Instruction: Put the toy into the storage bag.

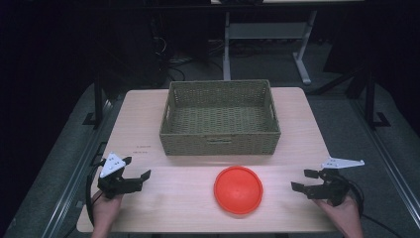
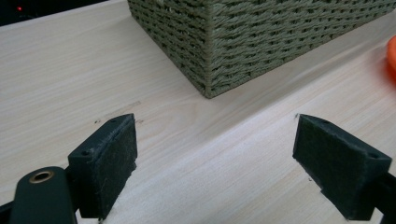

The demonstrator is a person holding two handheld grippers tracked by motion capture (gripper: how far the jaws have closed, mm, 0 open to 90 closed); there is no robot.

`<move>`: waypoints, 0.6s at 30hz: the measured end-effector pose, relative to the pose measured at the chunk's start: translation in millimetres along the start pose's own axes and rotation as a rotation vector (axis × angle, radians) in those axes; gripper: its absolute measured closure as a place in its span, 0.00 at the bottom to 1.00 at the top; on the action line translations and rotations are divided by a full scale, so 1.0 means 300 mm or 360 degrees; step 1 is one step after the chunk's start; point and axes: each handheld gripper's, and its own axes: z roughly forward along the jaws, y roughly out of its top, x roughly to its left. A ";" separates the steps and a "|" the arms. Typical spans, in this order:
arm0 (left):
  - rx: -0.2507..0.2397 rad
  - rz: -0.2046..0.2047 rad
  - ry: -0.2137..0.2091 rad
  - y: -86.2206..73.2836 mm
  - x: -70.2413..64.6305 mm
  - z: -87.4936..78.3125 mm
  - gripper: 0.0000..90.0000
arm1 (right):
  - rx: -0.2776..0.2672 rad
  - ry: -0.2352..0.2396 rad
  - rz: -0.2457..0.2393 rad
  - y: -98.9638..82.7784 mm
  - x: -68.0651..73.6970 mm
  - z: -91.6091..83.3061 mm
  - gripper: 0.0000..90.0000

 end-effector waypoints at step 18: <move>-0.0016 0.0035 0.0003 -0.001 -0.003 -0.008 0.14 | 0.0135 0.0150 -0.0124 0.156 0.120 0.059 0.16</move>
